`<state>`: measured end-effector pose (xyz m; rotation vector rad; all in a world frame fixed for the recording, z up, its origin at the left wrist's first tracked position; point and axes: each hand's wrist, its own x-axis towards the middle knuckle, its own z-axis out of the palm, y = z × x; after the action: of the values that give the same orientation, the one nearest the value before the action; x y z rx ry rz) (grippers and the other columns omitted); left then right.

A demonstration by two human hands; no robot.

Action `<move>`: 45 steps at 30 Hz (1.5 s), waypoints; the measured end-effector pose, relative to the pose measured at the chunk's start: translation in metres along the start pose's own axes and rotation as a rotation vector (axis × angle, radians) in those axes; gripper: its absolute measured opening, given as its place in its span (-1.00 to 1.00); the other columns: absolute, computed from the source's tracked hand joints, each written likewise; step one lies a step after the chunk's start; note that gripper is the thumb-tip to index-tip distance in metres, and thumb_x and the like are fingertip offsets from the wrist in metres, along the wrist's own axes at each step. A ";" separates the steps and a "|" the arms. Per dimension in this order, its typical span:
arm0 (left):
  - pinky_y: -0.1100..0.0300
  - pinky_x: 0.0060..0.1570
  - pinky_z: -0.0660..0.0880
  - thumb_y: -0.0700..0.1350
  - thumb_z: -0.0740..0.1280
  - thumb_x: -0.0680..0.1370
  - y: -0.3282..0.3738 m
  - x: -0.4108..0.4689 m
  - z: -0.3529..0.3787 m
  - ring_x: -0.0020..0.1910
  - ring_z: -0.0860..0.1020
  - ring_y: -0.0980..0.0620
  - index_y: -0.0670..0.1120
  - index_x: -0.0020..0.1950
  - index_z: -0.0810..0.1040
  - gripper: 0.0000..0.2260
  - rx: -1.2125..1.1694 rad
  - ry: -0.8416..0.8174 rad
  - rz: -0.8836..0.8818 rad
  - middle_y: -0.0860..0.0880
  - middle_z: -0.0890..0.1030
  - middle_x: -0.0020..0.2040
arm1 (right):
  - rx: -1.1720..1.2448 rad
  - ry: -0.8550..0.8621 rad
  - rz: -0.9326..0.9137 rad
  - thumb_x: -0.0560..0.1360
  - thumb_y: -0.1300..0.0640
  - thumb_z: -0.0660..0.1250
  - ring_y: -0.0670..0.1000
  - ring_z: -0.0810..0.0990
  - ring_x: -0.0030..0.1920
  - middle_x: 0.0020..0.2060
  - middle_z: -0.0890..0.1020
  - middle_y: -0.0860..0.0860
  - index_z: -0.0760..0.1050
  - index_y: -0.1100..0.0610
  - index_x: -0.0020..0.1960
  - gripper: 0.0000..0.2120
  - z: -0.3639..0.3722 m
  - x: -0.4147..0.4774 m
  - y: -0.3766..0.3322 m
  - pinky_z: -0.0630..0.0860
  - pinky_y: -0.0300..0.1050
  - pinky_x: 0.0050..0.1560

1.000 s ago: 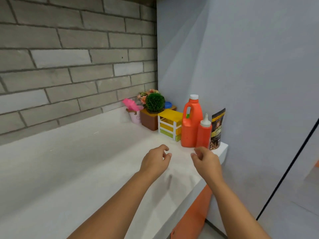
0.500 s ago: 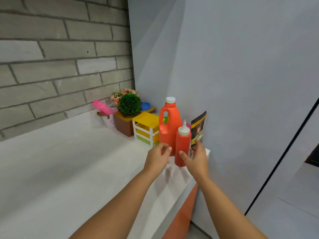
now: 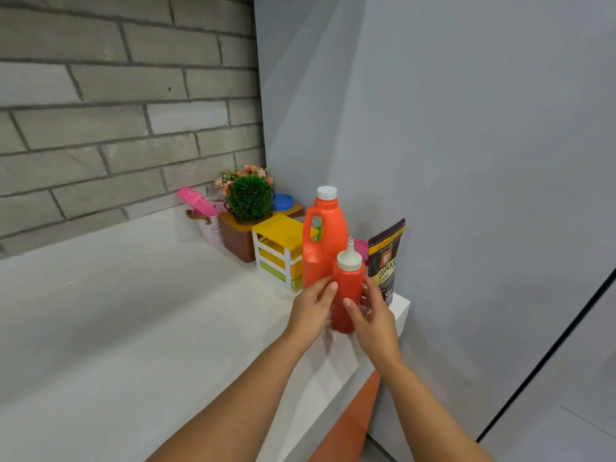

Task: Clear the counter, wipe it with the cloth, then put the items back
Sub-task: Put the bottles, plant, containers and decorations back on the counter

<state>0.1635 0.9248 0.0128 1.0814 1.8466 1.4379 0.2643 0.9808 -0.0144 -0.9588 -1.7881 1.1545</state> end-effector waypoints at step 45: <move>0.19 0.01 0.53 -0.02 0.23 0.59 -0.084 -0.409 -0.432 -0.03 0.60 0.05 -0.02 0.16 0.55 -0.79 0.061 0.872 -0.077 0.05 0.62 -0.02 | 0.091 -0.669 -0.446 0.53 -0.03 0.28 -0.04 0.54 0.17 0.23 0.55 -0.03 0.27 0.03 0.46 -0.47 0.376 -0.357 -0.215 0.52 -0.09 0.17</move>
<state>0.0035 0.3459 0.0291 0.3887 2.4702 2.0012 0.0351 0.4690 0.0078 -0.0786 -2.2832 1.3279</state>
